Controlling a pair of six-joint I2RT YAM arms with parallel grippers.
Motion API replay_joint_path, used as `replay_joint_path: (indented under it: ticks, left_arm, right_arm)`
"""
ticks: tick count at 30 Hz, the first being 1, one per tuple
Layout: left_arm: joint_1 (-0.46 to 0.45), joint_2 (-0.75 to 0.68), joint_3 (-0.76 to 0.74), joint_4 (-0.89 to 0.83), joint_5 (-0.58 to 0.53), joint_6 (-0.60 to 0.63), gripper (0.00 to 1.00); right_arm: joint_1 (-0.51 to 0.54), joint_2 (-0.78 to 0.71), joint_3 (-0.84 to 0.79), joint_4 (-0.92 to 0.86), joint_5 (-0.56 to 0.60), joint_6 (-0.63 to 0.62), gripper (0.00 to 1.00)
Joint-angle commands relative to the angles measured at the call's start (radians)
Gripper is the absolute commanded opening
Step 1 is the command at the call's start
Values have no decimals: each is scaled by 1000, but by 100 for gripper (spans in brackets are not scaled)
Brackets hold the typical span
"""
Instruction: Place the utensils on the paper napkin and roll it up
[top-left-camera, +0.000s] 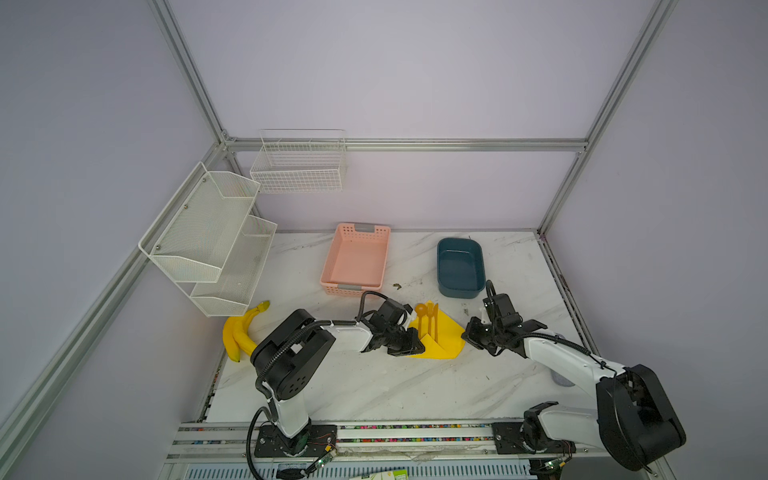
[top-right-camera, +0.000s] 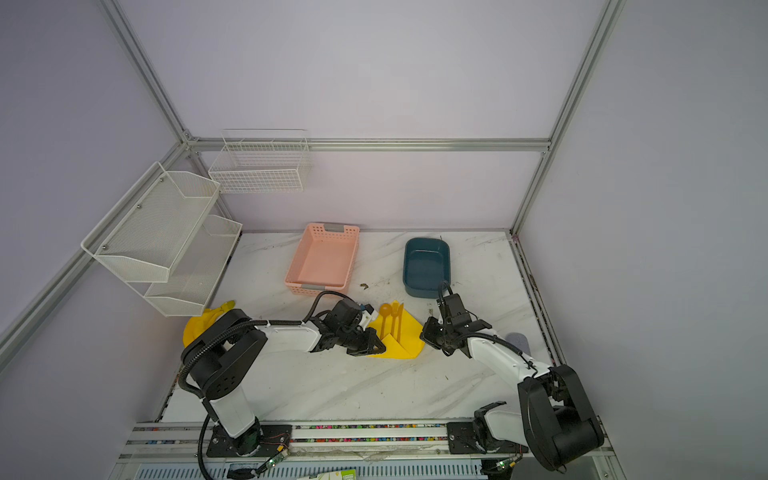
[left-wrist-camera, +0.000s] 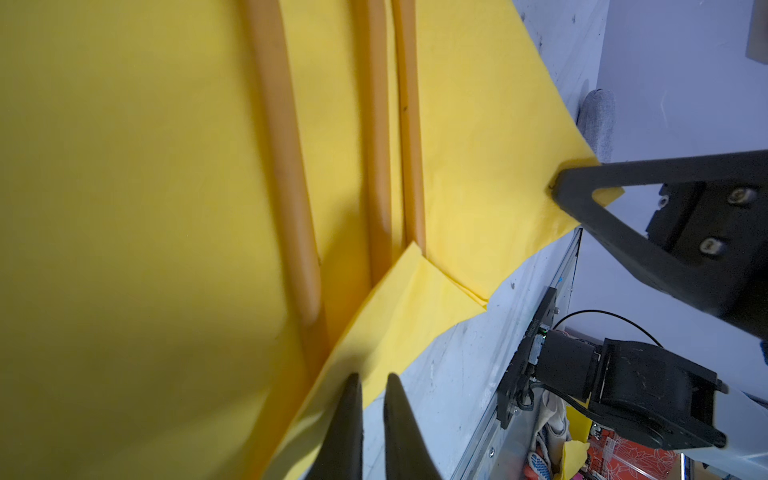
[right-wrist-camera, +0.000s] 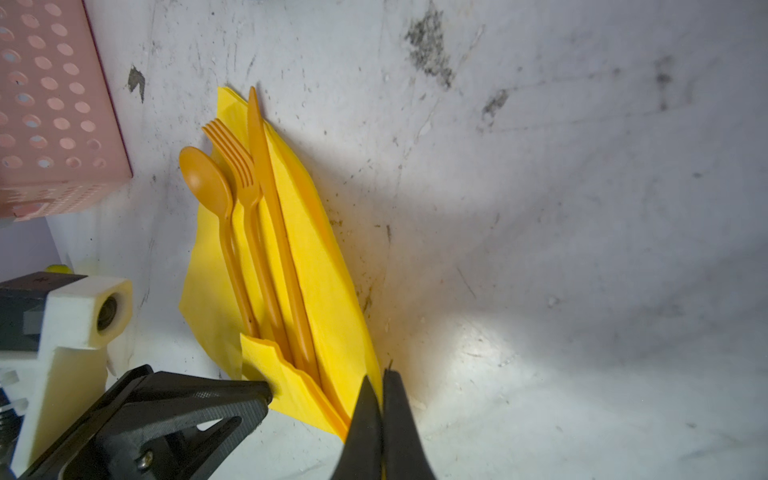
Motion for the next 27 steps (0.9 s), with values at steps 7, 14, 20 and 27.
replay_joint_path:
  ticks: [7, 14, 20, 27]
  left_arm:
    - [5, 6, 83, 34, 18, 12, 13]
    - [5, 8, 74, 38, 20, 11, 13]
    - [5, 17, 73, 40, 19, 11, 13]
    - [5, 26, 71, 38, 19, 14, 13]
  right_arm:
    - [4, 11, 43, 2, -52, -6, 3]
    - [41, 15, 52, 29, -66, 37, 3]
    - [75, 15, 73, 32, -61, 63, 4]
    - [144, 44, 102, 50, -44, 105, 4]
